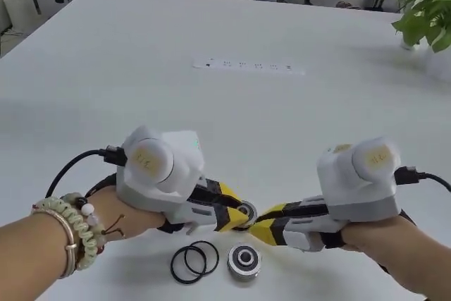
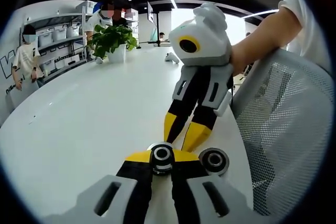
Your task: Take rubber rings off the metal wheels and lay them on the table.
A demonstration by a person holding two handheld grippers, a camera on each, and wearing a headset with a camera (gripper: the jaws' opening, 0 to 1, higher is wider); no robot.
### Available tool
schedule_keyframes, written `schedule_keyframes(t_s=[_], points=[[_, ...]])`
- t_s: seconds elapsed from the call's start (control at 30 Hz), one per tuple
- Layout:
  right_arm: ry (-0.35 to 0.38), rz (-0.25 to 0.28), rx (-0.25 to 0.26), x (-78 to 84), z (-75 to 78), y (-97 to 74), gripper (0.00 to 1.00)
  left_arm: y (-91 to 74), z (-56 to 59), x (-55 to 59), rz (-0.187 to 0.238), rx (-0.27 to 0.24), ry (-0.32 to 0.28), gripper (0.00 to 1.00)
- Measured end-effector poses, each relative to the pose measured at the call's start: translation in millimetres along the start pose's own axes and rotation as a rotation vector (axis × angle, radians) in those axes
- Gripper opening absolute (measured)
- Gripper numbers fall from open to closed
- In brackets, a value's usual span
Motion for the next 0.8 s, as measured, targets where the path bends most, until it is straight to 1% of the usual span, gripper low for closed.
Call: schedule_keyframes(t_s=[0.1,0.13,0.17,0.2,0.23,0.27,0.3,0.57,0.67,0.73,0.77,0.8], points=[[-0.029,0.019,0.020,-4.4,0.9,1.5,0.22,-0.1,-0.1,0.0,0.000,0.000,-0.001,0.07],[-0.052,0.028,0.029,-6.0,2.7,2.6,0.23,-0.1,-0.1,0.0,0.001,0.000,-0.002,0.07],[-0.061,0.028,0.027,-5.8,2.3,3.0,0.23,-0.1,-0.1,-0.1,0.001,0.000,-0.002,0.07],[-0.075,0.021,0.015,-4.9,0.6,3.6,0.21,-0.1,-0.1,-0.1,0.002,0.000,-0.003,0.07],[-0.087,0.019,0.024,-4.7,1.9,3.4,0.20,-0.1,-0.1,-0.1,0.002,0.001,-0.003,0.07],[-0.114,0.012,0.019,-4.1,2.5,2.8,0.20,0.0,-0.1,-0.2,0.002,0.001,-0.004,0.07],[-0.114,0.019,0.020,-5.0,2.8,2.5,0.19,-0.1,-0.1,-0.2,0.003,0.001,-0.004,0.07],[-0.135,0.007,0.011,-4.8,4.0,-0.2,0.15,-0.3,-0.5,0.0,0.005,-0.003,-0.006,0.07],[-0.137,0.004,0.011,-4.5,4.1,-0.4,0.14,-0.6,-0.9,0.4,0.013,-0.003,-0.008,0.07],[-0.142,-0.004,0.012,-3.3,4.9,-1.2,0.09,-1.1,-0.9,0.6,0.014,-0.002,-0.011,0.07],[-0.155,-0.013,0.023,-1.6,8.0,-2.6,0.03,-1.2,-0.9,1.0,0.015,-0.002,-0.010,0.07],[-0.143,-0.002,0.023,-2.3,9.4,-2.5,0.00,-1.1,-0.4,1.2,0.016,0.000,-0.013,0.07]])
Point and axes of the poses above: the centre of the closed fingertips' face, and the gripper's own axes: y roughly forward along the fingers, z roughly to its right, x roughly out of its underside, the point moved 1 cm from there along -y, roughly backward along the fingers, and after that the axes turned 8 degrees about z, right-handed, at the moved point
